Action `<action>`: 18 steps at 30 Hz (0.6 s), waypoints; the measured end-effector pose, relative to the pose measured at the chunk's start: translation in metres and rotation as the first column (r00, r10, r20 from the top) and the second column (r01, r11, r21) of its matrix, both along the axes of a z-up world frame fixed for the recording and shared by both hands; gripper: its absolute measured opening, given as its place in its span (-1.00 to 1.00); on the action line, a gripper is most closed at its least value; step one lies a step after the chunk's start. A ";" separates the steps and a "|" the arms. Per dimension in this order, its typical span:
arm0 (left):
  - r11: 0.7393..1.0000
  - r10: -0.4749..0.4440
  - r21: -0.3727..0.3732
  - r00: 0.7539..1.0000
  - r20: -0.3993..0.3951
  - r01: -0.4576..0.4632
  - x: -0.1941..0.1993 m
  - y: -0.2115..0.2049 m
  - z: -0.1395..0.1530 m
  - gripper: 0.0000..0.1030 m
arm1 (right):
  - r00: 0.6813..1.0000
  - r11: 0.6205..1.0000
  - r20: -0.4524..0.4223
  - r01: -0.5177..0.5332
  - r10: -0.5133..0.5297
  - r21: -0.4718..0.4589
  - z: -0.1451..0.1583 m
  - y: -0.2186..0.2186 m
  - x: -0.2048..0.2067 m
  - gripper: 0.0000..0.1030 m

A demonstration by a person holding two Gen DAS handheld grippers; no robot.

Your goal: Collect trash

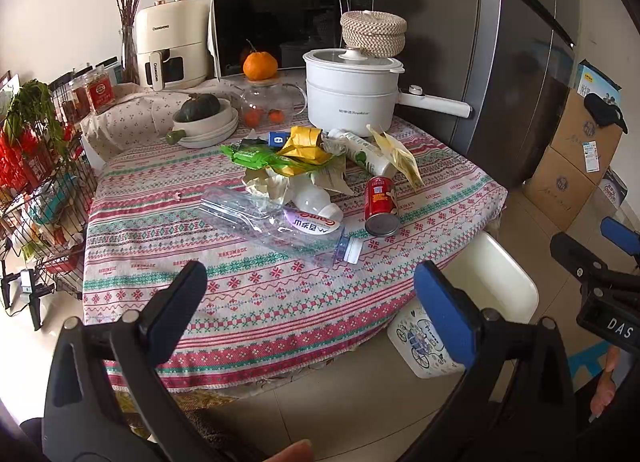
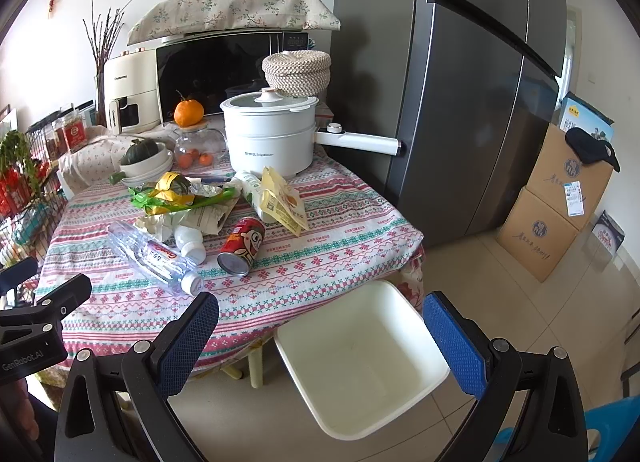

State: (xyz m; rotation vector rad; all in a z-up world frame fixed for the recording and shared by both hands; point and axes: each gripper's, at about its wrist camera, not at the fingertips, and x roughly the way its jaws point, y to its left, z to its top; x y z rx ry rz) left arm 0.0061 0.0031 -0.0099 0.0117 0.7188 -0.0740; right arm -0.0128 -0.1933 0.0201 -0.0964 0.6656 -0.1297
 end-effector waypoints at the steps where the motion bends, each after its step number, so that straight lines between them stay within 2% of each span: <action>1: 1.000 0.000 0.000 1.000 0.000 0.000 0.000 0.000 0.000 0.99 | 1.000 1.000 0.000 0.001 -0.001 0.000 0.000 0.000 0.000 1.00; 18: 1.000 0.005 0.000 1.000 -0.002 -0.005 0.000 0.001 -0.002 0.99 | 1.000 1.000 -0.007 0.002 -0.002 0.008 -0.002 0.000 0.000 1.00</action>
